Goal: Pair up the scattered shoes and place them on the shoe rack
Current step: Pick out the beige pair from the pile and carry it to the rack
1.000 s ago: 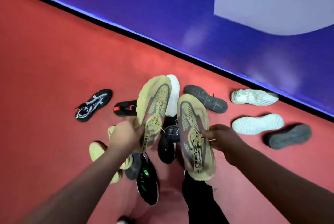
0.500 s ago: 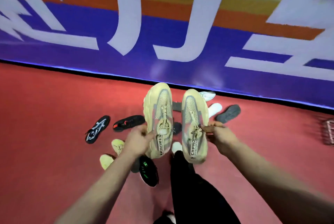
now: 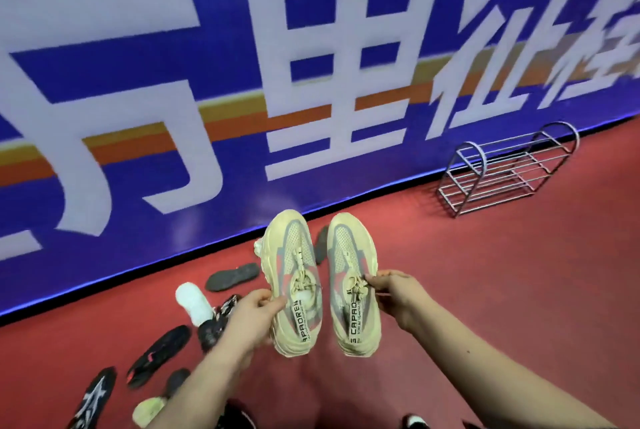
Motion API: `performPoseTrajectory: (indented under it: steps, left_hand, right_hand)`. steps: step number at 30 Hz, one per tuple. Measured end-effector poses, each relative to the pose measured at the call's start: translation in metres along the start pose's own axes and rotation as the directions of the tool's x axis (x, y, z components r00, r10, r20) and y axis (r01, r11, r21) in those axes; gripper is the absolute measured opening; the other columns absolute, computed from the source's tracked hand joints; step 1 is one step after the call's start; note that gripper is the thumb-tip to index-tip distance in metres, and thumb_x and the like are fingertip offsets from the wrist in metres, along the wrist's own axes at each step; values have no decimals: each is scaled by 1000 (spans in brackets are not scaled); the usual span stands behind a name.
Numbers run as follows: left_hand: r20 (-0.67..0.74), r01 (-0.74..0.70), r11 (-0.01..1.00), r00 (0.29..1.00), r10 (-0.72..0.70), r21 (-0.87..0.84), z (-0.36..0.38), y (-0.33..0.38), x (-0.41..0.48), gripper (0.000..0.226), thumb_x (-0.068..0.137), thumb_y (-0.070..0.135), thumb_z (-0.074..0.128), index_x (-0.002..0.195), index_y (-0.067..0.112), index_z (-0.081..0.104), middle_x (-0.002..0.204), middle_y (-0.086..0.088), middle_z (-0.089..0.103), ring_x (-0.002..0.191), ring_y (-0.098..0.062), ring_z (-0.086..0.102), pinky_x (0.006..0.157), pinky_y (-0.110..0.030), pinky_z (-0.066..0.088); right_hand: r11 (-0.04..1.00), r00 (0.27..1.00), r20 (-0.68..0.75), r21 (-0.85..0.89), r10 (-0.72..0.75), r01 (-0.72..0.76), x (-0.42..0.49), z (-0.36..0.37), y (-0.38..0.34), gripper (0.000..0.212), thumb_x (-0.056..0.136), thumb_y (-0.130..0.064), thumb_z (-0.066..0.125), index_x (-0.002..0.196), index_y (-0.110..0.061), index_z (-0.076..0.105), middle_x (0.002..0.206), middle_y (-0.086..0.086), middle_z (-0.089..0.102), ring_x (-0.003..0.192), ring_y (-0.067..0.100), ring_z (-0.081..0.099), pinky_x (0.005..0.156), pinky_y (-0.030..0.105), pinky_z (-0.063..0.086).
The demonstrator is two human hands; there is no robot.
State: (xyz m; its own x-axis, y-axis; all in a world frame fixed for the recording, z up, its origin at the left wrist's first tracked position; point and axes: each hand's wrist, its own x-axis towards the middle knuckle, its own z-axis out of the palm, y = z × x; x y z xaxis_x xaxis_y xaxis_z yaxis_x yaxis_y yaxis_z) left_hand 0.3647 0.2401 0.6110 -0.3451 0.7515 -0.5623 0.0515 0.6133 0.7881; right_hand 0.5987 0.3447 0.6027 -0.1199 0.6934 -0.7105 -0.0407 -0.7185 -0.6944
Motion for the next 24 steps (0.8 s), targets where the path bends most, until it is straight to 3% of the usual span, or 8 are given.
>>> performPoseTrajectory:
  steps: [3, 6, 12, 17, 21, 24]
  left_hand:
    - [57, -13, 1000, 998, 12, 18, 66, 37, 5, 13, 85, 24, 66, 81, 12, 63, 56, -2, 51, 36, -10, 42, 43, -20, 39]
    - [132, -32, 997, 991, 22, 71, 146, 76, 5, 18, 87, 26, 64, 86, 7, 63, 63, -8, 53, 37, -11, 43, 39, -17, 37]
    - [243, -18, 997, 970, -1, 76, 306, 136, 1, 13, 89, 25, 61, 89, 13, 63, 68, -3, 58, 39, -3, 51, 39, -15, 41]
    - [326, -31, 991, 945, -12, 128, 394, 176, 11, 13, 88, 29, 62, 86, 16, 64, 60, 4, 60, 50, -5, 52, 43, -17, 43]
    - [377, -63, 981, 926, -12, 186, 444, 208, 36, 19, 88, 30, 61, 94, 12, 66, 70, 0, 64, 57, -8, 55, 46, -20, 45]
    - [410, -36, 977, 910, -54, 210, 478, 227, 63, 19, 88, 29, 61, 95, 11, 66, 69, 1, 64, 58, -11, 55, 49, -22, 47]
  right_hand:
    - [996, 998, -55, 78, -31, 35, 0, -70, -22, 14, 79, 0, 69, 75, -8, 57, 67, 9, 62, 59, 21, 56, 57, 25, 47]
    - [988, 994, -107, 145, -37, 53, 5, -152, -44, 16, 78, 1, 69, 73, -8, 57, 66, 10, 56, 58, 21, 53, 59, 26, 45]
    - [973, 975, -212, 207, -60, 105, 17, -317, -94, 13, 79, 0, 68, 75, -7, 57, 58, 9, 59, 51, 20, 52, 53, 24, 48]
    - [962, 954, -296, 245, -41, 117, 28, -406, -130, 11, 81, 0, 66, 75, -4, 58, 49, 7, 59, 53, 22, 51, 57, 27, 48]
    - [933, 947, -320, 341, -2, 117, 51, -448, -152, 11, 82, -1, 65, 73, -4, 60, 45, 5, 59, 42, 16, 51, 57, 27, 40]
    - [902, 943, -328, 422, 64, 86, 80, -468, -167, 5, 82, -2, 65, 79, -2, 61, 45, 3, 56, 47, 15, 43, 57, 25, 35]
